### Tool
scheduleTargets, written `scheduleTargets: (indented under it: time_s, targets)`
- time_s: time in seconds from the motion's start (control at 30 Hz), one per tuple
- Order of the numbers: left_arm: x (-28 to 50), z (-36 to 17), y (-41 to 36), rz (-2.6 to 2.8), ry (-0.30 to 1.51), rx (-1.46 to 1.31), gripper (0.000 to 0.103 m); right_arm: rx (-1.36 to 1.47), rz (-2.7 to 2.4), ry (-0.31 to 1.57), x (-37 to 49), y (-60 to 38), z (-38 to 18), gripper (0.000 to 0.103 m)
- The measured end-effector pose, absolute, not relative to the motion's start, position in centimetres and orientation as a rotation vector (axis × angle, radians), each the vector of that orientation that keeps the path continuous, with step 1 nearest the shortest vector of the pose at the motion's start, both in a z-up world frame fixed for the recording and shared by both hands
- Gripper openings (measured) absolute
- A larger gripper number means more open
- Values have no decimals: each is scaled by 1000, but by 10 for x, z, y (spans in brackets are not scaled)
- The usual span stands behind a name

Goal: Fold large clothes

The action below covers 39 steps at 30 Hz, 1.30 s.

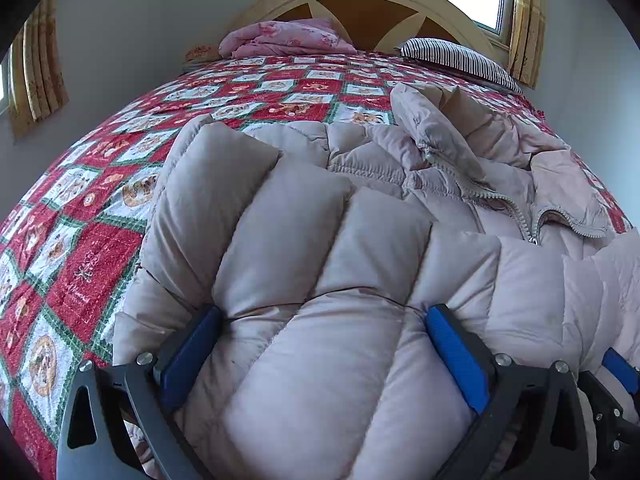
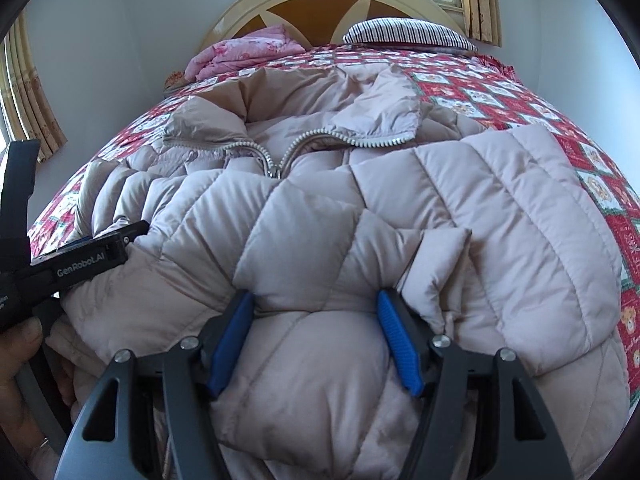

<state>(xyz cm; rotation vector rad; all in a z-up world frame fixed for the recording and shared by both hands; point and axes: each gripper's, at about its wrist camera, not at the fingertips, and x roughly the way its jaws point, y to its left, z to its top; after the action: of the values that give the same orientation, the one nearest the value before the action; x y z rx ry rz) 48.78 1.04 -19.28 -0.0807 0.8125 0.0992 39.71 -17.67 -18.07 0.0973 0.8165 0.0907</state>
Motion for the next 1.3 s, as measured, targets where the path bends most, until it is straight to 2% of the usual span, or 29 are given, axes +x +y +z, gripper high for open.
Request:
scheduleTargets:
  time_s: [1.3]
  targets:
    - [489, -195, 8, 125, 812, -32, 102, 49, 55, 826, 399, -170, -183, 68]
